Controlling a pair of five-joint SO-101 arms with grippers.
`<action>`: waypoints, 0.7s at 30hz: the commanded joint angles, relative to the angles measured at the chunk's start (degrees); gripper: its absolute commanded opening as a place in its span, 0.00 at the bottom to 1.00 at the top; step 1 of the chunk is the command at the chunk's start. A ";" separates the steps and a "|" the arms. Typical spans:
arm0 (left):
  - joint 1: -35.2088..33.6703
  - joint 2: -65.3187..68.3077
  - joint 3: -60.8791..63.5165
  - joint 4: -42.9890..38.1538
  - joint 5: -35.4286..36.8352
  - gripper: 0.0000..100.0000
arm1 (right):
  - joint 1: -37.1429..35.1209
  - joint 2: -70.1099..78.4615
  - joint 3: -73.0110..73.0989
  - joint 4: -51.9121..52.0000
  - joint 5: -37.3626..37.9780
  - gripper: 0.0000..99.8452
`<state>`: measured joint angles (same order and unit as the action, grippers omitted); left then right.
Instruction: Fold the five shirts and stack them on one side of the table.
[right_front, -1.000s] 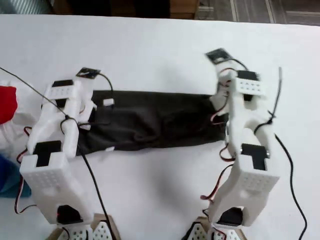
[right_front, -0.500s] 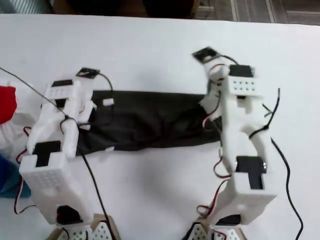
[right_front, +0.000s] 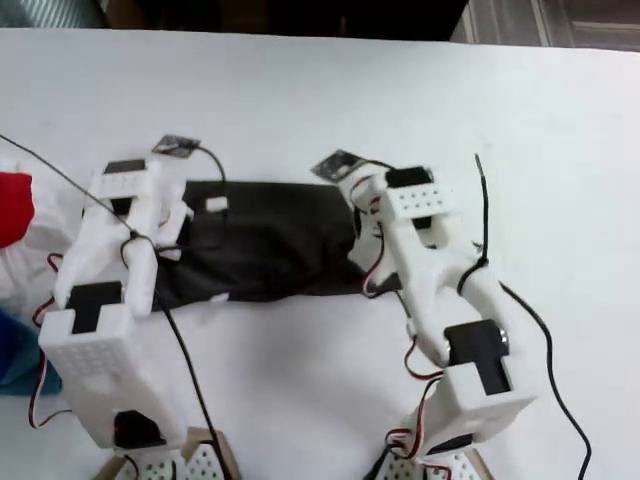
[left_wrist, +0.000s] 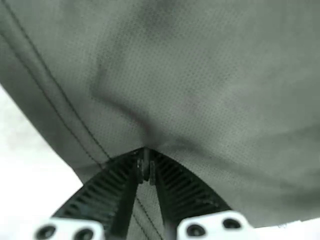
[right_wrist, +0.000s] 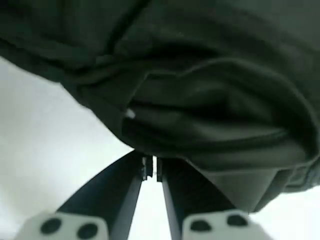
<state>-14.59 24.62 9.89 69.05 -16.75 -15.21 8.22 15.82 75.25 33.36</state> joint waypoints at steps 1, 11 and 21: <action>0.35 0.70 -1.71 0.00 -0.44 0.02 | -0.22 -3.30 -0.09 -5.67 -0.09 0.02; 0.35 0.70 -1.71 0.00 -0.44 0.02 | -0.40 1.45 0.79 -18.95 -0.44 0.02; 0.35 0.70 -1.71 0.00 -0.44 0.02 | -2.07 1.45 0.79 -25.71 -11.96 0.02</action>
<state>-14.59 24.62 9.89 69.05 -16.75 -16.70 10.68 16.88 50.46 22.29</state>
